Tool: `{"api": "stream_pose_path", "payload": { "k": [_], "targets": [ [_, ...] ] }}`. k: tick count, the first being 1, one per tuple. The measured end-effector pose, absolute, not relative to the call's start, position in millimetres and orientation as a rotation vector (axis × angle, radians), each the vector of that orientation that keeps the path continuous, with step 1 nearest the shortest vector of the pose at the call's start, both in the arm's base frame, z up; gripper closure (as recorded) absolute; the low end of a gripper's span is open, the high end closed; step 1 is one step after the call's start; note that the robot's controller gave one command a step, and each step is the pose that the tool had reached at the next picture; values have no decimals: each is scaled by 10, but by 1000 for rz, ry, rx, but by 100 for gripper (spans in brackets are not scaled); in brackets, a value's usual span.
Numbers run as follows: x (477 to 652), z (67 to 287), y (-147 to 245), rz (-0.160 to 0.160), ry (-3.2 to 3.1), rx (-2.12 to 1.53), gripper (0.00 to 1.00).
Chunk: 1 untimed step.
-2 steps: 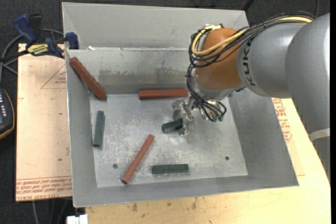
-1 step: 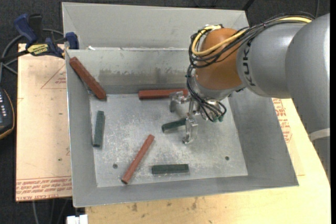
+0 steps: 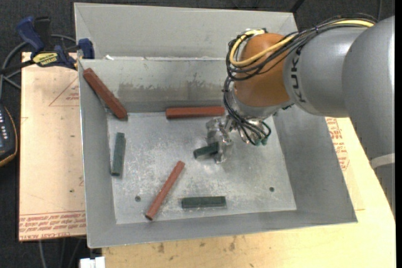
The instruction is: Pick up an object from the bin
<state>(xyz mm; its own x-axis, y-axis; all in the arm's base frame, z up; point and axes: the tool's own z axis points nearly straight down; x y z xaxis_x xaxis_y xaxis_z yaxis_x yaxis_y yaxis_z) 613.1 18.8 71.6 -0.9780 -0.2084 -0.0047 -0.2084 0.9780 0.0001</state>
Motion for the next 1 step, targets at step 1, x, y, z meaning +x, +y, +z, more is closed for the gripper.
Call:
{"api": "stream_pose_path", "payload": {
  "k": [1],
  "targets": [
    [6305, 2211, 350, 0, 3110, -334, 100]
  ]
}}
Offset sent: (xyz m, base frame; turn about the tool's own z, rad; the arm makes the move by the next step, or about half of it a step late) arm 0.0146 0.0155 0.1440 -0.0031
